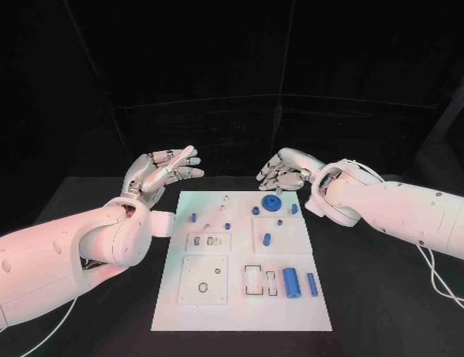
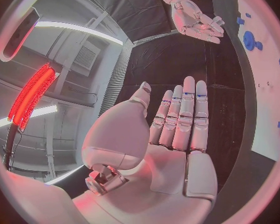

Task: Assemble the parts on the task board

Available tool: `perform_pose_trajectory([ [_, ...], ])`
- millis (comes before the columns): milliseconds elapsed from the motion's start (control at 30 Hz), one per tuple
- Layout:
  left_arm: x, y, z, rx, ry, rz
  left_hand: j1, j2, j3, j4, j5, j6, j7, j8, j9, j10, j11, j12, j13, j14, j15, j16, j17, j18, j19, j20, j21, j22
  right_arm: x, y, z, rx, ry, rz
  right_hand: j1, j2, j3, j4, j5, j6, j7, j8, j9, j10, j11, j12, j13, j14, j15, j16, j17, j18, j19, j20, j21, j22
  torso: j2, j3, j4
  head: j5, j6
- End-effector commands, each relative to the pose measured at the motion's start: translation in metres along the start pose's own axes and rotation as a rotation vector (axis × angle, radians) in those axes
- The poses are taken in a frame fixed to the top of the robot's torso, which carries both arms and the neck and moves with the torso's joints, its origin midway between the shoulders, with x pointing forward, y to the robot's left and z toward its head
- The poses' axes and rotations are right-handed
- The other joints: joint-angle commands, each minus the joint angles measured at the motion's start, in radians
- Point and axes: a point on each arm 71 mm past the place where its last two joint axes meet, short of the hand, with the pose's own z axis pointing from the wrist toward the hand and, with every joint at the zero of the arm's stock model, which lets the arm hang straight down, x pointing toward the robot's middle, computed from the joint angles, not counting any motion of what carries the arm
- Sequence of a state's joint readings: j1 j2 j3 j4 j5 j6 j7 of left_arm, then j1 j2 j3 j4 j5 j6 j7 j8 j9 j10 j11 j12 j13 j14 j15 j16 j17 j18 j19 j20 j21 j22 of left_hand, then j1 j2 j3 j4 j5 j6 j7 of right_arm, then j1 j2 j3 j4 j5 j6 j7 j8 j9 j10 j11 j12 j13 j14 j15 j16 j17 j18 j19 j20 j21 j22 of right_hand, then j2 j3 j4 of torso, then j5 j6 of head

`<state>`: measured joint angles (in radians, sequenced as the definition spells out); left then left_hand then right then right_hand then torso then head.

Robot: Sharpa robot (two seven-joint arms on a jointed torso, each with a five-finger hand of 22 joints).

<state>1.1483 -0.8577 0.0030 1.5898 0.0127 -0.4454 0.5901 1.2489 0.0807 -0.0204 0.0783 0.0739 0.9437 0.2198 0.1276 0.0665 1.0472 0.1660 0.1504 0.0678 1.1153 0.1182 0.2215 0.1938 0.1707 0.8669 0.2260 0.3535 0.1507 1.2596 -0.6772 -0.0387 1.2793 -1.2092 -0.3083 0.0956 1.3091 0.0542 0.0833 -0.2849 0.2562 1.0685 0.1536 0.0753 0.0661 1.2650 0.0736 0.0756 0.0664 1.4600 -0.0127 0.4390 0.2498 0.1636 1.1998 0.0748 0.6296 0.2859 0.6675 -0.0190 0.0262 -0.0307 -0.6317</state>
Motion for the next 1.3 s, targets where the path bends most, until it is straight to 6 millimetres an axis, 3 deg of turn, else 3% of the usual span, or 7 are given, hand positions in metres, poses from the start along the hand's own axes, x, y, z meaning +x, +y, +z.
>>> perform_pose_trajectory([
  [33, 0.005, -0.001, -0.001, -0.002, 0.034, -0.017, 0.003, 0.002, -0.006, -0.002, 0.002, 0.006, 0.005, -0.012, -0.002, 0.003, 0.003, -0.012, -0.002, -0.014, 0.005, -0.021, 0.0, 0.011, -0.012, 0.011, -0.014, -0.008, 0.007, 0.003, 0.003, 0.036, 0.098, -0.237, -0.011, -0.008, 0.012, -0.003, 0.0, -0.001, 0.002, -0.009, -0.001, -0.016, 0.003, -0.012, -0.003, 0.051, 0.001, 0.06, 0.037, 0.017, 0.013, -0.002, 0.037, 0.021, 0.018, -0.0002, 0.0077, -0.002, -0.001],
  [300, 0.009, -0.002, -0.004, -0.012, 0.035, -0.039, 0.0, 0.004, -0.011, -0.003, 0.002, 0.005, 0.008, -0.02, -0.001, 0.001, 0.006, -0.022, -0.002, -0.024, 0.011, -0.042, 0.0, 0.011, -0.029, 0.017, -0.029, -0.017, 0.013, 0.012, 0.007, 0.031, 0.149, -0.384, -0.048, -0.036, 0.035, -0.001, -0.007, -0.017, -0.011, -0.012, -0.001, -0.047, -0.001, -0.013, -0.003, 0.05, 0.001, 0.259, 0.154, 0.018, 0.021, -0.001, 0.146, 0.086, 0.036, 0.0005, 0.0111, -0.013, 0.004],
  [433, 0.01, -0.002, -0.004, -0.014, 0.037, -0.042, 0.0, 0.004, -0.012, -0.003, 0.002, 0.005, 0.008, -0.021, -0.001, 0.0, 0.007, -0.024, -0.002, -0.025, 0.011, -0.045, 0.0, 0.011, -0.031, 0.017, -0.031, -0.018, 0.015, 0.017, 0.009, 0.027, 0.156, -0.425, -0.064, -0.05, 0.034, 0.001, -0.016, -0.028, -0.013, -0.012, -0.001, -0.075, 0.002, -0.011, -0.003, 0.048, 0.003, 0.375, 0.263, 0.018, 0.017, 0.003, 0.182, 0.109, 0.041, 0.0007, 0.012, -0.017, 0.009],
  [633, 0.009, -0.002, -0.004, -0.015, 0.036, -0.042, -0.001, 0.005, -0.014, -0.003, 0.002, 0.005, 0.008, -0.023, -0.001, 0.0, 0.007, -0.026, -0.002, -0.027, 0.012, -0.049, 0.0, 0.011, -0.036, 0.019, -0.035, -0.02, 0.018, 0.019, 0.013, 0.034, 0.176, -0.455, -0.068, -0.058, 0.03, 0.003, -0.023, -0.043, -0.012, -0.011, -0.001, -0.103, 0.005, -0.007, -0.001, 0.034, 0.005, 0.449, 0.329, 0.019, 0.002, 0.006, 0.219, 0.133, 0.042, 0.0005, 0.0131, -0.019, 0.004],
  [1300, 0.01, -0.002, -0.005, -0.024, 0.042, -0.049, -0.003, 0.005, -0.016, -0.003, 0.002, 0.005, 0.01, -0.026, -0.001, 0.0, 0.009, -0.029, -0.002, -0.03, 0.014, -0.056, 0.0, 0.011, -0.042, 0.021, -0.04, -0.023, 0.022, 0.015, 0.021, 0.063, 0.214, -0.481, -0.05, -0.034, 0.051, 0.002, -0.032, -0.054, -0.013, -0.01, 0.0, -0.113, 0.006, 0.008, 0.0, 0.023, 0.005, 0.545, 0.417, 0.019, -0.017, 0.011, 0.271, 0.169, 0.058, 0.0005, 0.0173, -0.018, -0.002],
])
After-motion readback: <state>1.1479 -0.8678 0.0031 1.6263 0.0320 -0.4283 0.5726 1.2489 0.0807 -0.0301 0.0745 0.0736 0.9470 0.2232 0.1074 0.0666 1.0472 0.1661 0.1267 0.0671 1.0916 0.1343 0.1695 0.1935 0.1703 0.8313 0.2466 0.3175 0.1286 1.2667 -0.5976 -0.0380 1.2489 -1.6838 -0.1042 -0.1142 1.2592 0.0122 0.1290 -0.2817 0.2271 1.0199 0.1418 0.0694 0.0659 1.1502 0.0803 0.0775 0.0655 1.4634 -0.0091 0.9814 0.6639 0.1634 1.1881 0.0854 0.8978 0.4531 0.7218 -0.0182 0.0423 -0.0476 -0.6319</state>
